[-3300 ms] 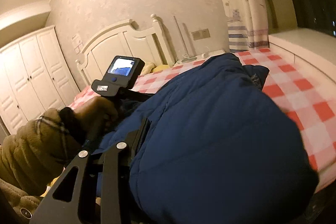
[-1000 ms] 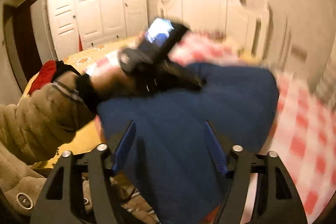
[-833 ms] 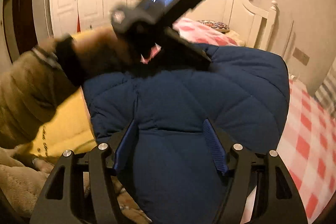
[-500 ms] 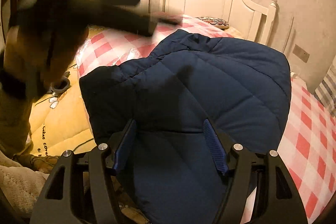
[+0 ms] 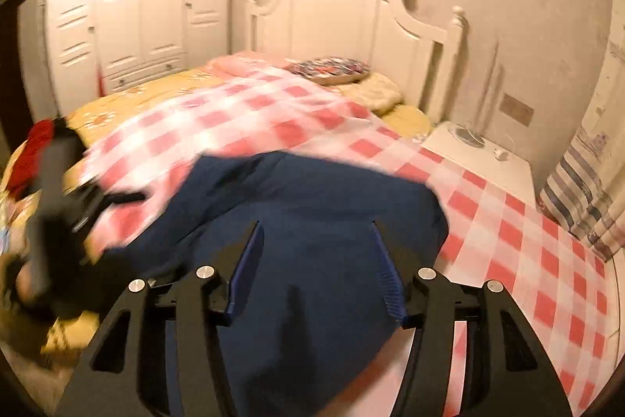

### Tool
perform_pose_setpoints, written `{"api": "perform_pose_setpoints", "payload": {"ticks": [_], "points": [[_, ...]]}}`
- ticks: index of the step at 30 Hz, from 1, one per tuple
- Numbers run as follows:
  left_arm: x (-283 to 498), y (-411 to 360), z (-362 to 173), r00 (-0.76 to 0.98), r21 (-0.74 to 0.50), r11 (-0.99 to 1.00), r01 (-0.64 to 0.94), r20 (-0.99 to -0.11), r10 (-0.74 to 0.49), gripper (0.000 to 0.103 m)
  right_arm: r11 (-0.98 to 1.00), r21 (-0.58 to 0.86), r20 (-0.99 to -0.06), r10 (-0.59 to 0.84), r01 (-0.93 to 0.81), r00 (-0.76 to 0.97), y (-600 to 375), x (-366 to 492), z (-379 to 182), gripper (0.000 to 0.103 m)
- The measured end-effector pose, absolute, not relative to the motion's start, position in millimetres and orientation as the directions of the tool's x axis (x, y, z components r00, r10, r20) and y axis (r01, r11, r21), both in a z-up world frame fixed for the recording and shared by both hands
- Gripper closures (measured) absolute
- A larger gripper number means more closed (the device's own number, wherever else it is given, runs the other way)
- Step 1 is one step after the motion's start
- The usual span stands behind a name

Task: Fold large clothes

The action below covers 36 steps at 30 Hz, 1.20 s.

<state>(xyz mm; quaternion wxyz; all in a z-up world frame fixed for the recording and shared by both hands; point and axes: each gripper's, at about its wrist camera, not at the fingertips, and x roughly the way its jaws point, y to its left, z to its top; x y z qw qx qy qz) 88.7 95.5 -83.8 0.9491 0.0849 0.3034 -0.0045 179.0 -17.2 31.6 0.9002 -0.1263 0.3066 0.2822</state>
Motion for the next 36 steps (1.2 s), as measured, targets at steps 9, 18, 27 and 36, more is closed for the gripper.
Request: {"api": "perform_pose_setpoints", "payload": {"ticks": [9, 18, 27, 36], "points": [[97.0, 105.4, -84.3, 0.784, 0.101, 0.993, 0.061, -0.621, 0.015, 0.002, 0.826, -0.024, -0.783, 0.335, -0.563, 0.524, 14.2, 256.8, -41.5, 0.049], [112.0, 89.0, 4.8, 0.859, 0.121, 0.99, 0.075, -0.512, -0.002, 0.004, 0.828, -0.054, -0.785, 0.31, -0.558, 0.536, 16.5, 252.5, -44.9, 0.049], [193.4, 92.4, -65.5, 0.696, 0.026, 0.983, 0.182, -0.71, -0.11, 0.01, 0.814, 0.136, -0.751, 0.456, -0.565, 0.477, -8.6, 263.0, -31.3, 0.05], [193.8, 95.8, -71.6, 0.702, 0.015, 0.989, 0.146, -0.706, -0.093, 0.002, 0.911, -0.022, -0.74, 0.262, -0.412, 0.619, -23.2, 274.6, -22.0, 0.049]]}}
